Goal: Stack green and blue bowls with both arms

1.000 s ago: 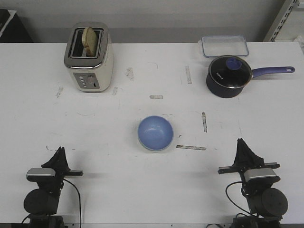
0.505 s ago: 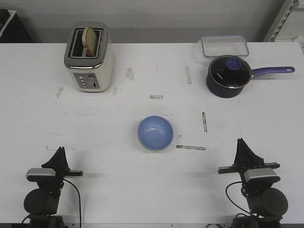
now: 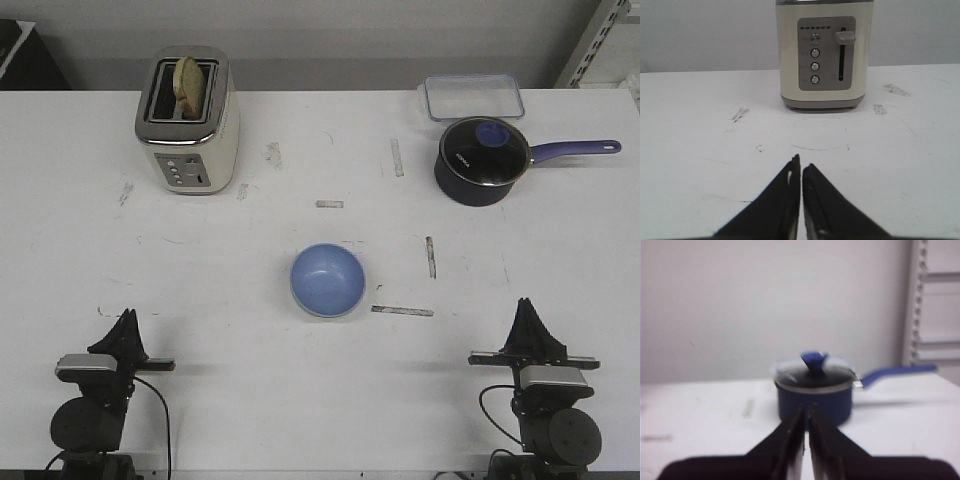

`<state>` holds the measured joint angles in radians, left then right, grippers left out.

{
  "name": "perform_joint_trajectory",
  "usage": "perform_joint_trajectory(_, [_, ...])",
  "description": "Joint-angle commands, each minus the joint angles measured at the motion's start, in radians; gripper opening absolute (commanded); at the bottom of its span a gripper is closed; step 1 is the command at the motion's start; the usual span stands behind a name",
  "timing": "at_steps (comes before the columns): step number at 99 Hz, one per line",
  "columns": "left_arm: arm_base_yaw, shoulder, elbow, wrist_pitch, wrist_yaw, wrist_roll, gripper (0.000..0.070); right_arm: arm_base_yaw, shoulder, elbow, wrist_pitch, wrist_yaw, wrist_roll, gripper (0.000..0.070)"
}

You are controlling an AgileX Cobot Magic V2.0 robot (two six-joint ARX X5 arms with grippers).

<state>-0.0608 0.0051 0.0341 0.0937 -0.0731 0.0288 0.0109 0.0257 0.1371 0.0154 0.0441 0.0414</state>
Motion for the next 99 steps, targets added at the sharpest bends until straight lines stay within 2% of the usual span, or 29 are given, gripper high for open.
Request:
perform_joint_trajectory(1, [0.002, -0.002, -0.022, 0.012, 0.002, 0.008, 0.0001, -0.011, -0.026, -0.022, 0.014, -0.003, -0.013, 0.0006])
perform_joint_trajectory(29, [0.002, -0.002, -0.022, 0.012, 0.002, 0.008, 0.0001, -0.01, -0.024, -0.126, 0.088, -0.017, -0.01, 0.0006])
perform_joint_trajectory(99, [0.002, -0.002, -0.022, 0.012, 0.002, 0.008, 0.0001, -0.01, -0.024, -0.124, 0.059, -0.018, -0.009, 0.0006])
